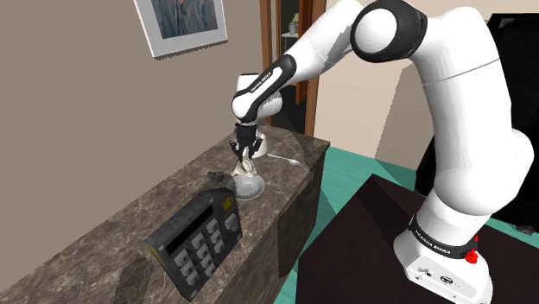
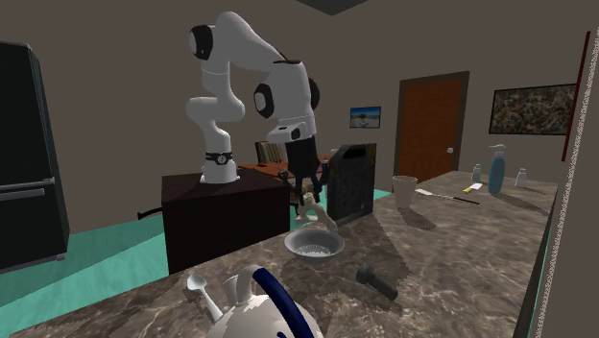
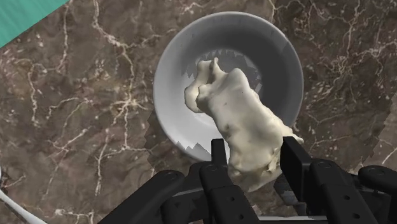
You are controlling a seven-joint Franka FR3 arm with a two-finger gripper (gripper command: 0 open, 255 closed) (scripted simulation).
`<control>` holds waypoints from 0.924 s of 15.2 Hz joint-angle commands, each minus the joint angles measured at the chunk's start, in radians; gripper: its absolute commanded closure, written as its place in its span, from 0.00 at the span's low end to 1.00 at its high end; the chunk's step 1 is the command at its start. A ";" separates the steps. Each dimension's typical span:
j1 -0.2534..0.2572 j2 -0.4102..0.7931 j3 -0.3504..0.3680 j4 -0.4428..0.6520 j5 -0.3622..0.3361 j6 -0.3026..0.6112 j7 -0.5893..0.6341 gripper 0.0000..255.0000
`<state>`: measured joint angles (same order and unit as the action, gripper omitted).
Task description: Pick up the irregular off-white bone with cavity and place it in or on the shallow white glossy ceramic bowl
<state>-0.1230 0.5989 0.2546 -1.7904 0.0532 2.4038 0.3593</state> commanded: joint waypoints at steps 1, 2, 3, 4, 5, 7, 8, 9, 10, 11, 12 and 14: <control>0.002 0.021 -0.003 0.002 -0.003 0.020 -0.002 1.00; 0.003 0.030 -0.004 0.002 -0.004 0.028 -0.003 1.00; 0.004 0.040 -0.005 0.003 -0.005 0.037 -0.003 1.00; 0.005 0.050 -0.007 0.004 -0.007 0.046 -0.004 1.00; 0.007 0.060 -0.008 0.005 -0.008 0.055 -0.005 1.00; 0.009 0.080 -0.011 0.009 -0.011 0.071 -0.006 1.00; 0.010 0.091 -0.012 0.010 -0.012 0.080 -0.007 1.00; 0.012 0.101 -0.014 0.013 -0.013 0.088 -0.007 1.00; 0.012 0.103 -0.014 0.013 -0.013 0.089 -0.007 1.00; 0.012 0.103 -0.014 0.013 -0.013 0.089 -0.007 1.00; 0.012 0.103 -0.014 0.013 -0.013 0.089 -0.007 1.00; 0.012 0.103 -0.014 0.013 -0.013 0.089 -0.007 1.00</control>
<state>-0.1112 0.7013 0.2409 -1.7773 0.0401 2.4926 0.3522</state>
